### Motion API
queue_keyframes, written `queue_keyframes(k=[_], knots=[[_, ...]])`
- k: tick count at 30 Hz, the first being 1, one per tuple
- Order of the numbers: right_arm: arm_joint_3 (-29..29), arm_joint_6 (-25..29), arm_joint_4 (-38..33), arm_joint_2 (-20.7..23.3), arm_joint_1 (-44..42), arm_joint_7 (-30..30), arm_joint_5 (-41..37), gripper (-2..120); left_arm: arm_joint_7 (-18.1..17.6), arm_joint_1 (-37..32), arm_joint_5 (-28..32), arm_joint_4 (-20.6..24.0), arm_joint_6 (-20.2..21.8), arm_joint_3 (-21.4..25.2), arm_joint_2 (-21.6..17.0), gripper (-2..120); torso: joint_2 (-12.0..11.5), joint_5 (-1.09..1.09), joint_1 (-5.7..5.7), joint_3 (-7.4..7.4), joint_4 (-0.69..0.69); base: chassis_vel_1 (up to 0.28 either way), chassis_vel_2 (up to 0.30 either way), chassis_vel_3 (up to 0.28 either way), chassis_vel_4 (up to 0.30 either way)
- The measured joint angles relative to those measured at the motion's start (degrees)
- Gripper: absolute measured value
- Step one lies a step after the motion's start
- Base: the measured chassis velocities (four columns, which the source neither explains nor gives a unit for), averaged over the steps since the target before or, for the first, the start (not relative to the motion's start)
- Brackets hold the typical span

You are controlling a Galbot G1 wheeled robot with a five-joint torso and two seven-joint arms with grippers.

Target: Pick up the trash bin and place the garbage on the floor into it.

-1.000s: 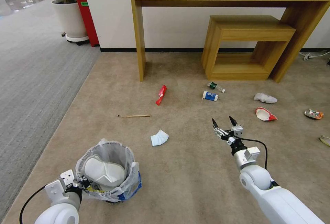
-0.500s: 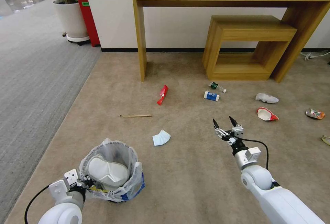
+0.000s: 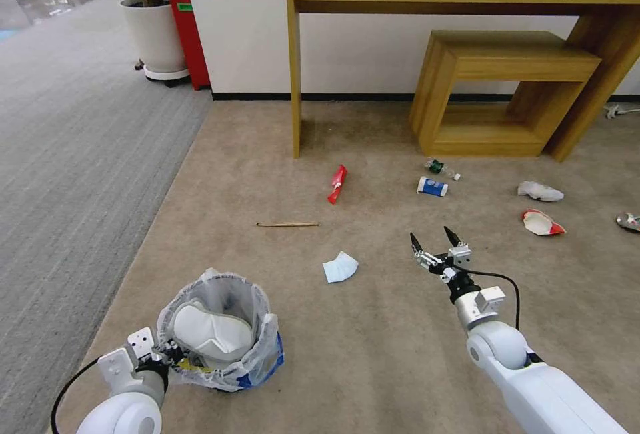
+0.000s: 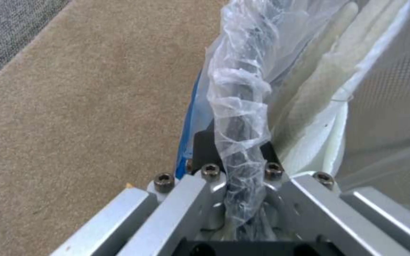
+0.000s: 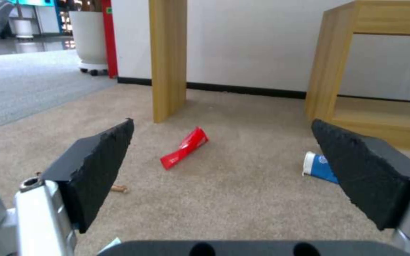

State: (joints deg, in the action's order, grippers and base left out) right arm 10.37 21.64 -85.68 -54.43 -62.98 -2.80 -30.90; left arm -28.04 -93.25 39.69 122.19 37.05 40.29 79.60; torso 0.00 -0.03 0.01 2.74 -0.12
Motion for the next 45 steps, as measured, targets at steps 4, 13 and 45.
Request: queue_keyframes(k=[4,13,45], knots=[[0.1,0.0,0.0,0.0,0.1,0.0,0.0,94,-0.2,0.0,0.4,0.2,0.0,0.3,-0.2,0,0.0,-0.01,0.00,0.00,-0.01,0.000,0.000,0.000,0.000],[0.2,0.2,-0.3,-0.4,-0.1,-0.2,0.0,94,-0.2,-0.2,0.8,0.4,0.0,0.8,-0.4,0,0.0,-0.01,0.00,0.00,0.00,0.000,0.000,0.000,0.000],[3.2,-0.6,-1.4,-1.0,-2.4,-1.9,3.2,100,-0.2,-0.2,1.7,1.1,-0.1,0.9,-1.2,0,0.0,-0.01,0.00,0.00,0.00,0.000,0.000,0.000,0.000]])
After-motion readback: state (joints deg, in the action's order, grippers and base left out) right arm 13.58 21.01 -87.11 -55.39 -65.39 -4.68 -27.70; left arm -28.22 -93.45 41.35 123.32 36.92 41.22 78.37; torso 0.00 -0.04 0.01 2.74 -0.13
